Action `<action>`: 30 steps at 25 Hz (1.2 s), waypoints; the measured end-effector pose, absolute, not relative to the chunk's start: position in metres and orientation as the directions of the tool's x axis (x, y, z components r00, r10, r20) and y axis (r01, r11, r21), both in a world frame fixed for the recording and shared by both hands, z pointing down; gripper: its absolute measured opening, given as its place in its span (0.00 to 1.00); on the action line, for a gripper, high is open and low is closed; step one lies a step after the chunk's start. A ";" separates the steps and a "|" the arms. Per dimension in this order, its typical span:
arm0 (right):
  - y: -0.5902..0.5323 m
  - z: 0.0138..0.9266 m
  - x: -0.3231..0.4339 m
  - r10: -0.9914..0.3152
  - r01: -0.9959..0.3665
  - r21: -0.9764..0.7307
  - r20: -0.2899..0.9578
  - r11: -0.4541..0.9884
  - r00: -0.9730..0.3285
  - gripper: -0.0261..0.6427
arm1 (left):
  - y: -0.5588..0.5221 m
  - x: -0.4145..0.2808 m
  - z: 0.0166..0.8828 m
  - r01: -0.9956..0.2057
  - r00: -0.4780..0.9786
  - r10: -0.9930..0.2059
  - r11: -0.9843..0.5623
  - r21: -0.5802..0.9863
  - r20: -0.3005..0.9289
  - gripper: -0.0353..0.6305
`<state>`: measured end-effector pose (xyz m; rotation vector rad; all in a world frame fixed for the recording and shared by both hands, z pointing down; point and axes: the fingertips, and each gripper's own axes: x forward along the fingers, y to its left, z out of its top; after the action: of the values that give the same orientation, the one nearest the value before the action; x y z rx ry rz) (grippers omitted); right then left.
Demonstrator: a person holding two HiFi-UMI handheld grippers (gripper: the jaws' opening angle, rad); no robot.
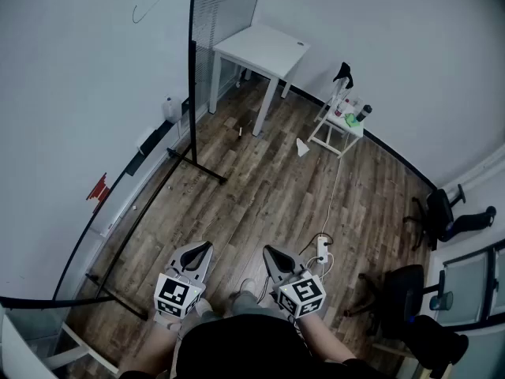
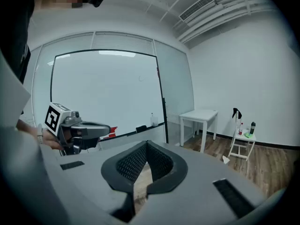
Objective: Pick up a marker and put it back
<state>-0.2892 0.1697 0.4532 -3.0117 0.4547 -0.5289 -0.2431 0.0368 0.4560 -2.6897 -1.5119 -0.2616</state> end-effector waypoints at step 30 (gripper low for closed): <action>0.284 0.445 -0.003 -0.531 -0.522 -0.107 0.250 -0.846 0.810 0.22 | 0.125 -0.003 0.471 0.659 0.720 0.652 -0.749 0.060 0.237 0.09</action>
<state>-0.0027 0.2841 0.4450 -2.9567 0.8601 -0.4233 -0.0030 0.1251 0.4712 -2.8868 -1.1012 -0.3813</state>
